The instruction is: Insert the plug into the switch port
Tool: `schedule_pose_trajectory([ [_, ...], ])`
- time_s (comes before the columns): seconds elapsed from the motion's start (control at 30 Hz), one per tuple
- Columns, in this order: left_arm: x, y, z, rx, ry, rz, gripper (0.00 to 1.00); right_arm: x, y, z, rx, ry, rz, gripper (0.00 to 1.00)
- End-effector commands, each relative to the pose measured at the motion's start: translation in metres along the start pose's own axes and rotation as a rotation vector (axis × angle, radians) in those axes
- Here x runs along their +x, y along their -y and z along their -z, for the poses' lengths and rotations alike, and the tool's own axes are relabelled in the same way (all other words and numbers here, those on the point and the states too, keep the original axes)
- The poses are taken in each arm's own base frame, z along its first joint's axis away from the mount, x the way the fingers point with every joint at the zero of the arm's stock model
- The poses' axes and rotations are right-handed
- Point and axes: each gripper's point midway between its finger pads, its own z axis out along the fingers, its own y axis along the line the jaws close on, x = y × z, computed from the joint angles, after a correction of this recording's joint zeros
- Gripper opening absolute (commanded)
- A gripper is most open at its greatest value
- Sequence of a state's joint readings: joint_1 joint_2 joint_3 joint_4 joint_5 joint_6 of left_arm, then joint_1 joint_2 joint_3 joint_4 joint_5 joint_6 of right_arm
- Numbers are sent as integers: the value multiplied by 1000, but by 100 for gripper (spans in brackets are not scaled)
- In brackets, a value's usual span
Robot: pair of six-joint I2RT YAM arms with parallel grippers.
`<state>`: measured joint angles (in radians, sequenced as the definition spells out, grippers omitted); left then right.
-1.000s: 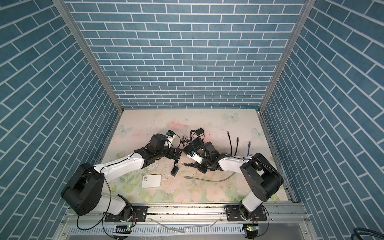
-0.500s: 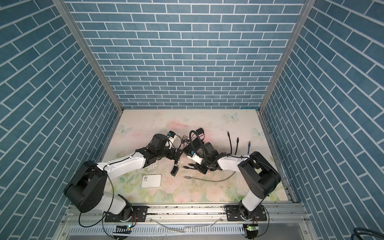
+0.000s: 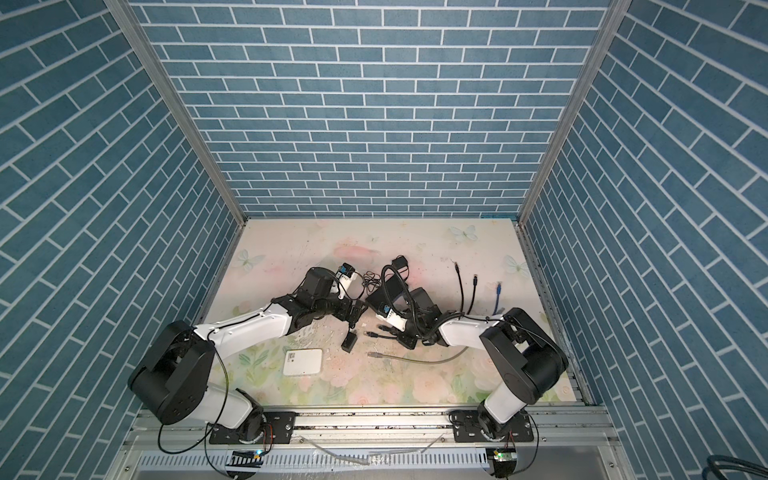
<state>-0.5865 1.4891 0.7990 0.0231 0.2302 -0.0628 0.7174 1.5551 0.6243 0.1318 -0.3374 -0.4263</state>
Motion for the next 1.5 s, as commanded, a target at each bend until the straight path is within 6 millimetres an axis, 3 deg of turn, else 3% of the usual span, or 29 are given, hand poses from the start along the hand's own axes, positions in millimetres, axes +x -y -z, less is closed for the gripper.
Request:
schedule_pose_trajectory([
  [0.0,-12,9,6,50,16,-120,100,-23,11,15,84,85,139,0],
  [0.13,-17,18,19,79,82,-271,100,-23,12,25,108,77,183,0],
  [0.27,-24,40,39,165,212,-455,100,-27,10,34,132,110,211,0],
  [0.47,-4,65,47,320,189,-572,98,-33,12,44,163,137,229,0],
  [0.5,-11,68,49,338,194,-580,96,-35,12,45,166,147,234,0],
  [0.93,-3,96,13,437,100,-687,71,-49,10,59,192,224,280,0],
  [1.27,-2,93,-3,374,90,-754,42,-51,6,63,188,242,284,0],
  [1.47,2,93,-12,371,56,-763,41,-53,6,65,185,251,286,0],
])
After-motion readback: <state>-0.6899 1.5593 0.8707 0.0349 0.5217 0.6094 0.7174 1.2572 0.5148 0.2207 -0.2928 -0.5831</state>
